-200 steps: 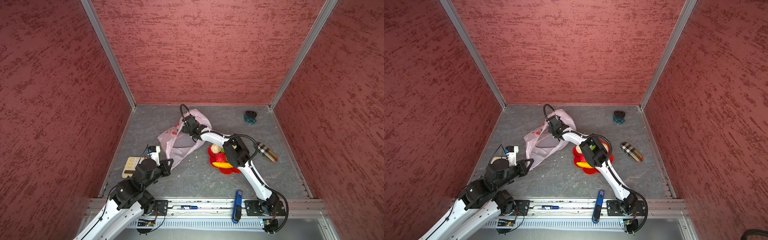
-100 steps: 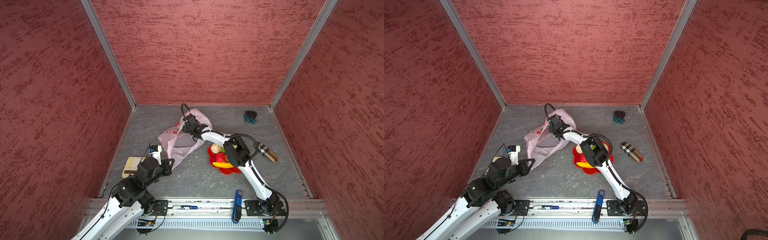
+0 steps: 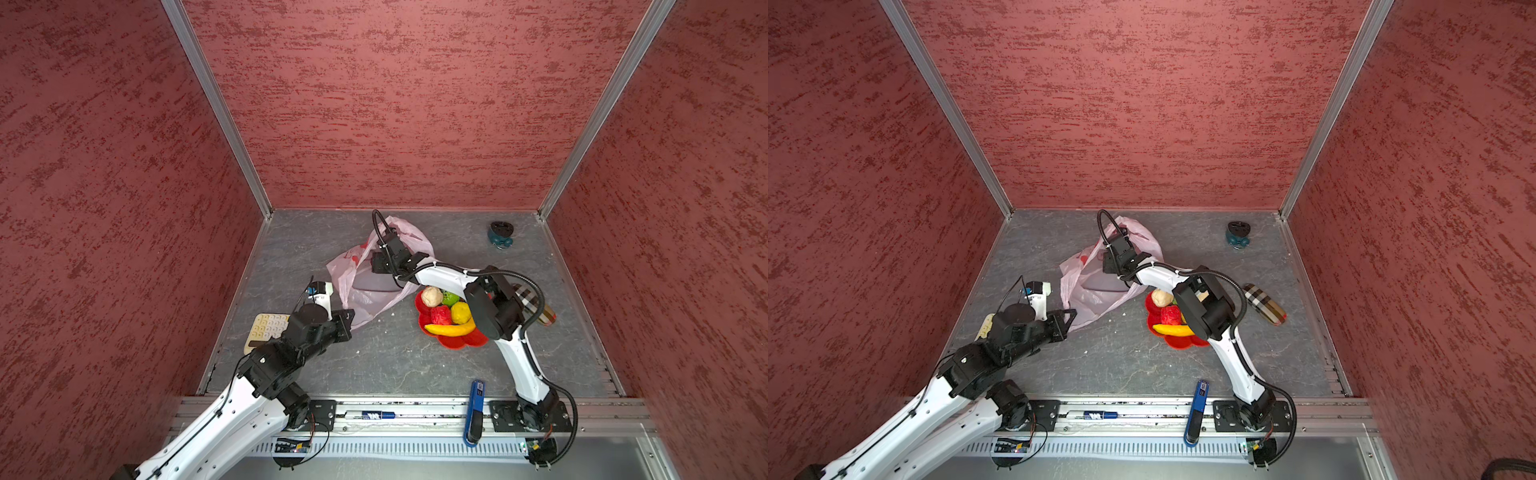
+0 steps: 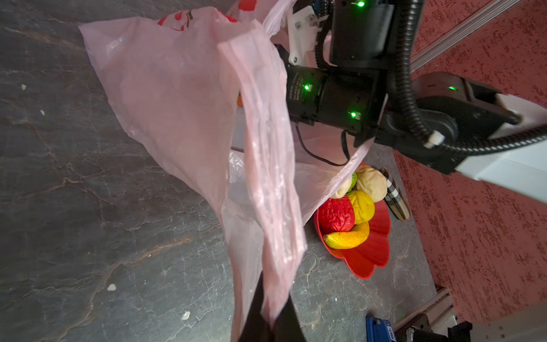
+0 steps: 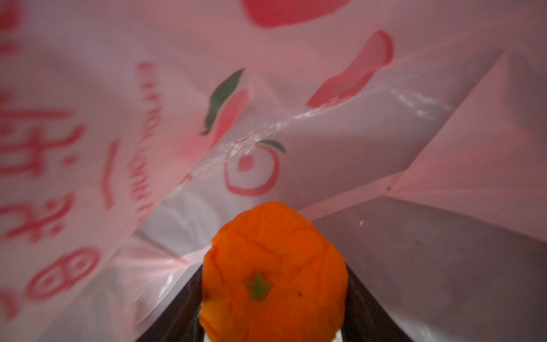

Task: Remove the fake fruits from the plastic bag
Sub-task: 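Lift the tangerine out with right gripper while left gripper releases the bag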

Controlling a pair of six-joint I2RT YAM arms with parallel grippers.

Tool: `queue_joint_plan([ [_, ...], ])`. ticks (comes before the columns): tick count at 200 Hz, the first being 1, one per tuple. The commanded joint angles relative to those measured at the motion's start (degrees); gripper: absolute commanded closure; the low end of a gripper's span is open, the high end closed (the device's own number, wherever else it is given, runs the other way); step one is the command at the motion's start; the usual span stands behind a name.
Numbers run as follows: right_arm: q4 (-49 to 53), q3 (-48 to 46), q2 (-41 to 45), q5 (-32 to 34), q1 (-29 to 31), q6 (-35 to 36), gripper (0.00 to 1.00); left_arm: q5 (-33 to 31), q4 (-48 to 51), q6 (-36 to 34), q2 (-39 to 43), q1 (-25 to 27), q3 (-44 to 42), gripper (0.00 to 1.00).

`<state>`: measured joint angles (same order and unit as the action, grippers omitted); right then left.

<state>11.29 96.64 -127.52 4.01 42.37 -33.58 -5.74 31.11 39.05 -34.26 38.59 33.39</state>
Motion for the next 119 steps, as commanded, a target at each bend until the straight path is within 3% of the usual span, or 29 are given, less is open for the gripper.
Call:
queue_joint_plan([
  [1, -4.1, -5.1, 8.2, -7.4, 0.8, 0.1, 0.75, -2.6, -6.5, -4.2, -3.8, -0.1, 2.3, 0.99],
  [78, -1.1, -15.9, 23.5, -19.3, 2.3, 1.2, 0.76, -8.0, -17.3, -7.5, -13.2, -0.1, 5.2, 0.99],
  [119, 0.9, -17.5, 28.4, -18.5, 2.3, 2.9, 0.76, -9.5, -18.0, -8.1, -13.8, -0.1, 6.3, 0.99],
])
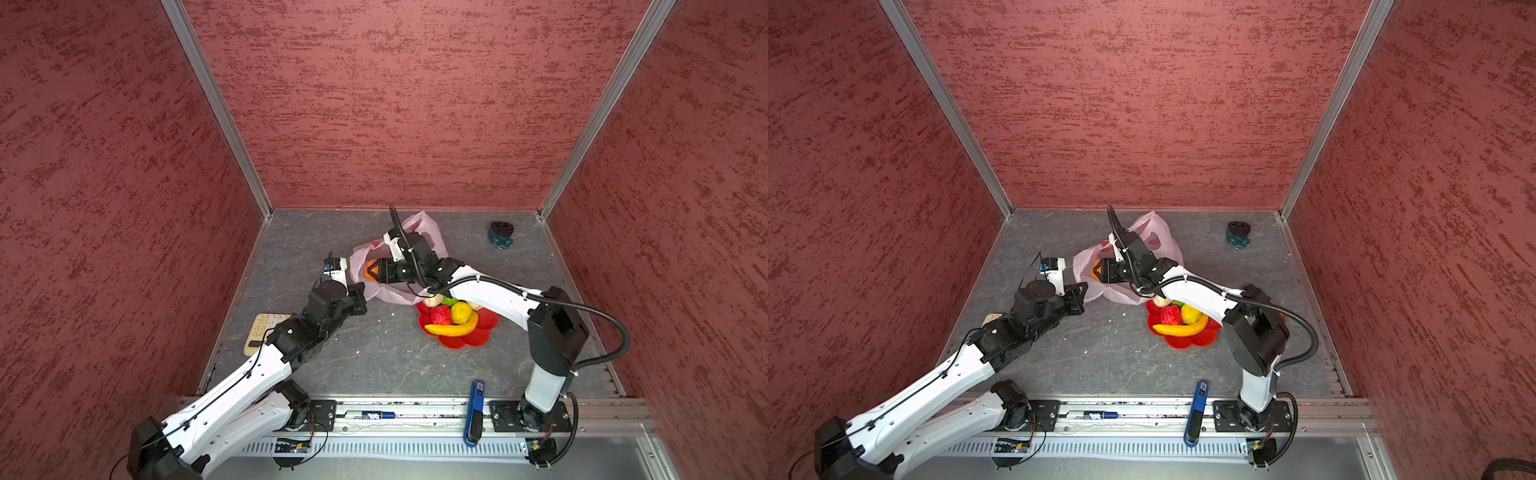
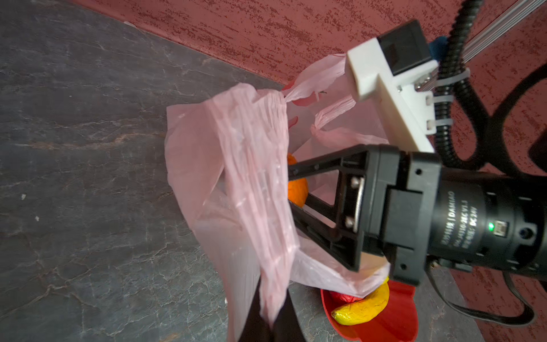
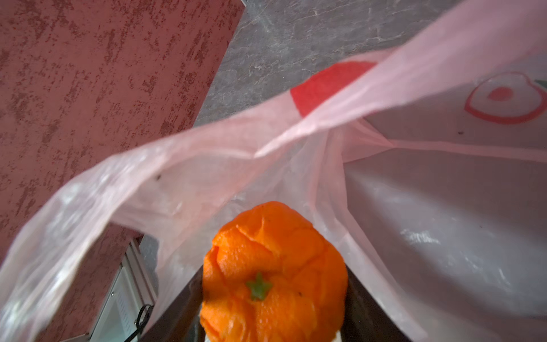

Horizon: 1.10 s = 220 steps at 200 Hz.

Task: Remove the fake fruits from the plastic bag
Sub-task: 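Lift the tangerine out with right gripper while left gripper releases the bag, then lower the tangerine onto the red plate and open the right gripper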

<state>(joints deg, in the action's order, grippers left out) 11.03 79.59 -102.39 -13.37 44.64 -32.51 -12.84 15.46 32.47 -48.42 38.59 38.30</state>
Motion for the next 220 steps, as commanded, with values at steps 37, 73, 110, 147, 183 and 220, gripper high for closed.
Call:
queue_joint_plan([
  [37, 2.3, -0.8, 7.8, -1.6, 0.0, 3.0, 0.77, -4.4, -2.1, -2.9, -0.2, -0.3, 2.4, 0.99],
  [73, 9.0, -1.6, 17.3, 2.0, 0.0, 5.2, 0.76, -3.0, -5.2, -4.4, -4.0, -3.9, 3.7, 0.99],
  [110, 19.7, -4.5, 28.8, 10.1, -0.1, 6.1, 0.76, 1.4, -9.6, -5.9, -10.8, -9.4, 7.7, 0.99],
  [147, 24.9, -14.3, 37.7, 16.9, -0.8, 3.5, 0.76, 4.0, -11.8, -8.5, -18.6, -13.0, 14.5, 0.99],
  [183, 25.1, -23.3, 41.4, 20.9, -1.7, 1.3, 0.76, 5.4, -14.8, -10.0, -25.5, -16.2, 20.3, 0.99],
  [220, 22.6, -29.5, 41.0, 21.4, -3.0, 0.0, 0.76, 6.4, -19.2, -9.5, -32.8, -19.0, 26.1, 0.99],
])
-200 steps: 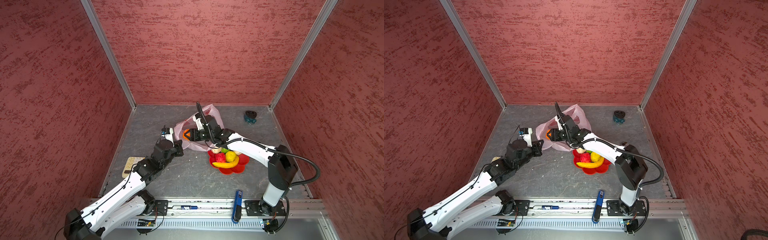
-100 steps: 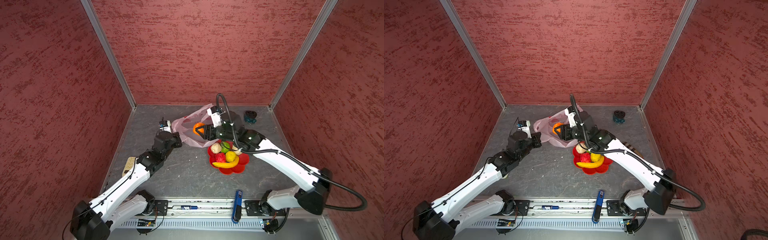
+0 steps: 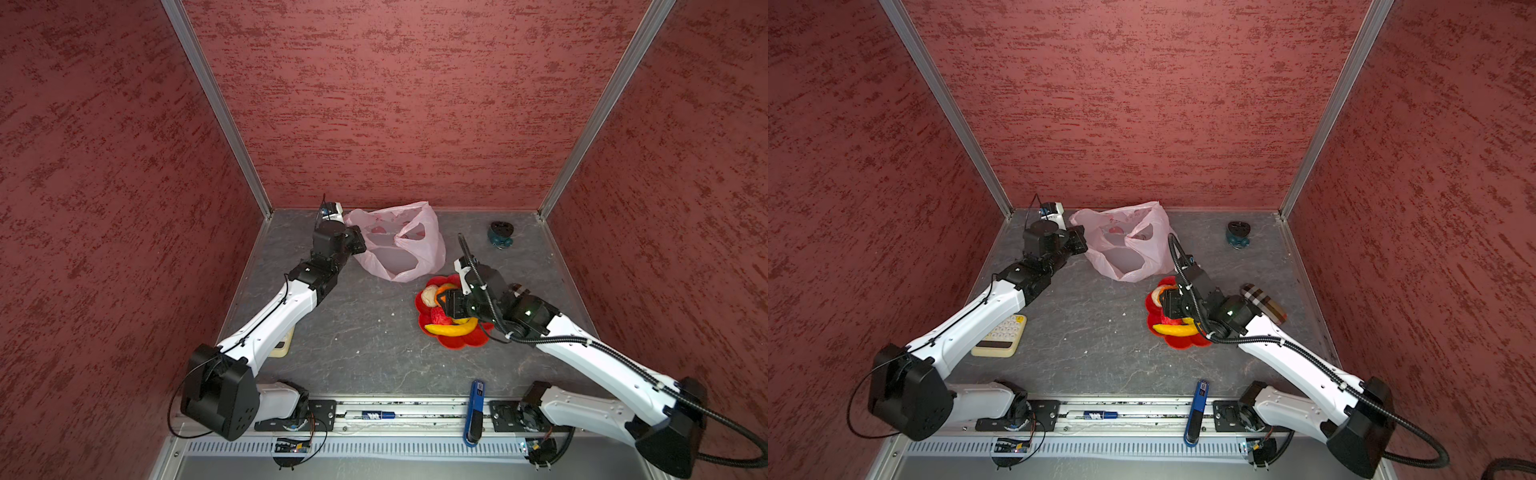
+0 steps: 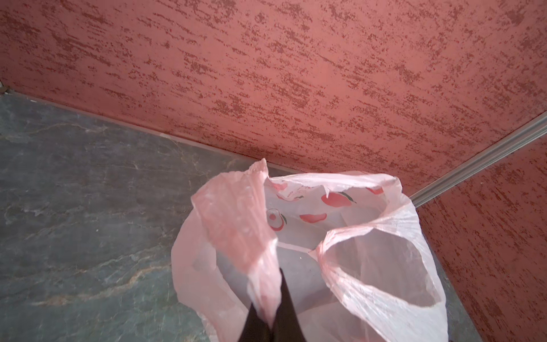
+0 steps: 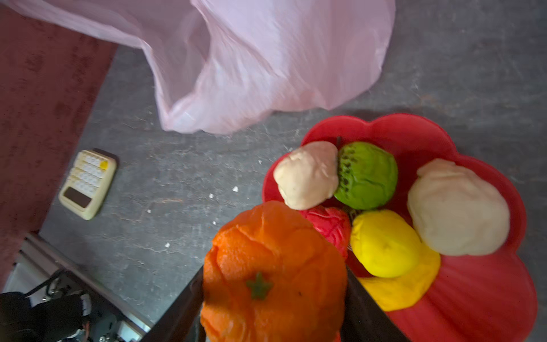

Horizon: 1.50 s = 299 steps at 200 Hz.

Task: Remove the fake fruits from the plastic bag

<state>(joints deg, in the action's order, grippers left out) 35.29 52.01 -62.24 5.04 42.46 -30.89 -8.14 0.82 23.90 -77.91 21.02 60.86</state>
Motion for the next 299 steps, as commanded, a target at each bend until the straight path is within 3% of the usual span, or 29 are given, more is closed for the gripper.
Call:
queue_joint_plan([
  [1, -1.7, -2.1, 0.8, 3.1, -0.9, -1.6, 0.76, 1.8, -4.6, -1.0, -3.5, -1.5, 3.7, 0.99],
  [65, -6.5, -7.2, -3.2, 1.1, -4.8, -0.9, 0.72, 4.8, -4.9, -0.6, -13.7, -4.3, 12.9, 1.00],
  [136, -11.8, -7.7, -10.0, -3.1, -7.2, 1.1, 0.63, 5.7, -4.5, -0.2, -13.1, -7.5, 11.0, 1.00],
  [149, -12.0, -7.6, -10.7, -3.6, -7.3, 1.2, 0.56, 6.0, -4.6, 0.3, -12.2, -8.4, 9.8, 0.99],
  [175, -11.1, -6.9, -11.5, -3.2, -7.3, 1.2, 0.30, 7.1, -4.5, 1.0, -11.0, -9.4, 7.9, 0.98],
  [195, -10.1, -6.0, -11.5, -2.4, -7.3, 1.5, 0.17, 7.5, -4.3, 1.1, -10.1, -9.5, 6.7, 0.96],
  [223, -7.8, -3.7, -11.2, -1.1, -7.3, 2.3, 0.06, 7.5, -4.0, 1.4, -7.9, -9.9, 4.7, 0.86],
  [246, -6.0, -1.4, -10.2, -0.2, -7.4, 2.9, 0.03, 7.9, -2.3, 1.2, -5.4, -10.7, 3.5, 0.76],
  [276, -4.1, 1.4, -7.5, 0.3, -7.8, 3.6, 0.02, 8.2, 1.3, 1.3, -1.2, -11.8, 1.3, 0.59],
  [299, -3.0, 3.4, -4.8, 1.0, -8.7, 3.6, 0.01, 9.7, 7.2, 3.0, 2.8, -13.6, -0.7, 0.39],
])
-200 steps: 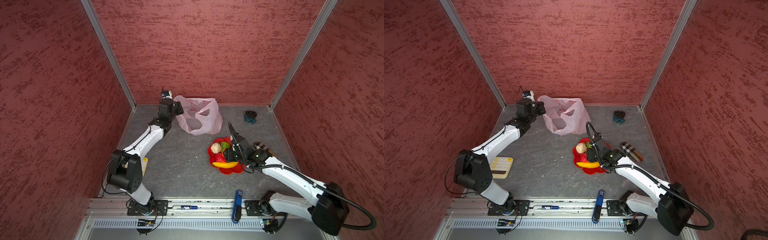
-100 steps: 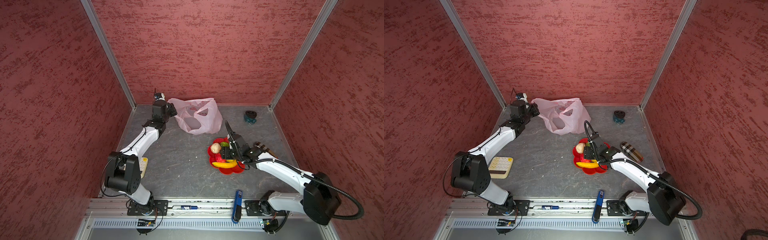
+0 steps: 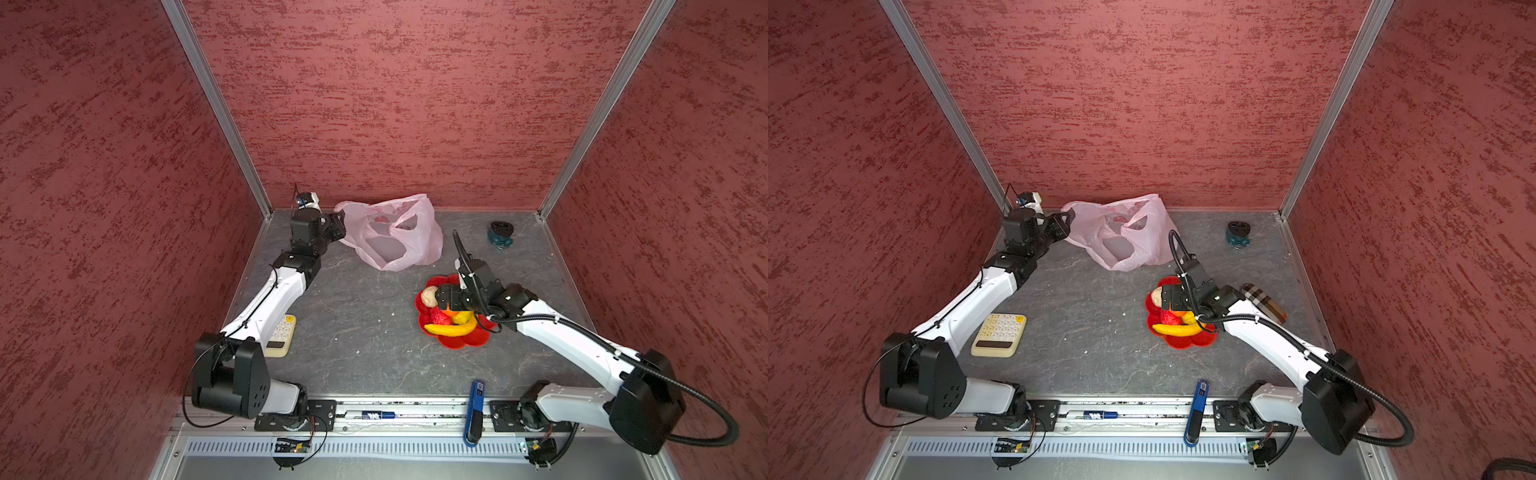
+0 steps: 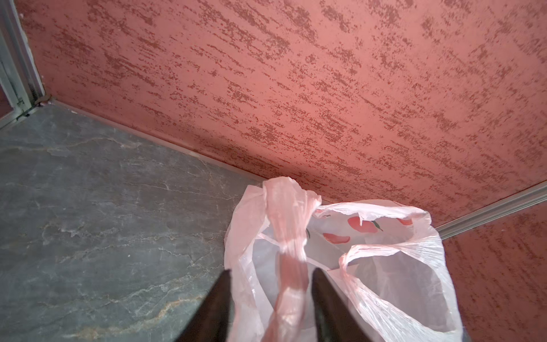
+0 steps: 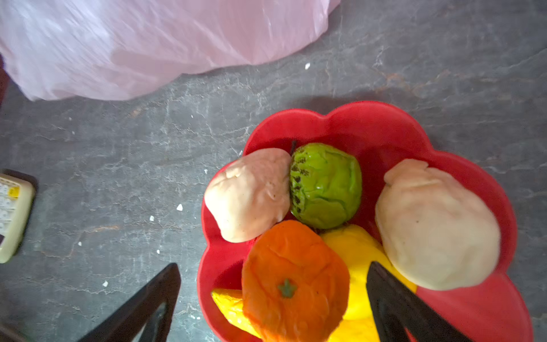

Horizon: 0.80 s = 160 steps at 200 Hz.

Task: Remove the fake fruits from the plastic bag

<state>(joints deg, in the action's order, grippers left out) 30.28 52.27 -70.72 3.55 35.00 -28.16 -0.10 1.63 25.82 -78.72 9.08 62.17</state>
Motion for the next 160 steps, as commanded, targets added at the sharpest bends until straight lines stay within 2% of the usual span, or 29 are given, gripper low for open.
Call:
queue_joint_plan([
  [1, 2.0, 3.2, 3.8, 2.5, -1.3, 0.8, 0.01, 1.8, 6.6, 1.1, 3.9, -1.7, -2.1, 0.38],
  [33, 0.5, 2.4, 7.5, 5.6, -5.3, 0.2, 0.01, 5.2, 13.1, 2.1, 11.0, -4.1, -6.3, 0.08],
  [45, -0.7, 1.6, 8.0, 6.0, -7.8, -0.1, 0.01, 6.0, 16.8, 2.0, 13.3, -5.3, -7.0, 0.00],
  [79, -10.0, -4.3, 8.6, 6.2, -17.3, -1.0, 0.01, 7.7, 23.3, 3.2, 17.2, -11.7, -9.2, 0.00],
  [118, -24.8, -13.1, 6.6, 7.0, -30.2, -0.5, 0.01, 6.1, 22.7, 4.5, 14.4, -19.3, -11.8, 0.00],
  [139, -31.9, -16.3, 3.8, 9.2, -34.1, 2.4, 0.01, 3.6, 19.1, 2.9, 11.3, -20.6, -12.8, 0.00],
  [160, -39.3, -19.0, 1.2, 14.5, -34.7, 7.0, 0.01, 0.9, 13.4, 0.5, 8.8, -19.7, -14.7, 0.00],
])
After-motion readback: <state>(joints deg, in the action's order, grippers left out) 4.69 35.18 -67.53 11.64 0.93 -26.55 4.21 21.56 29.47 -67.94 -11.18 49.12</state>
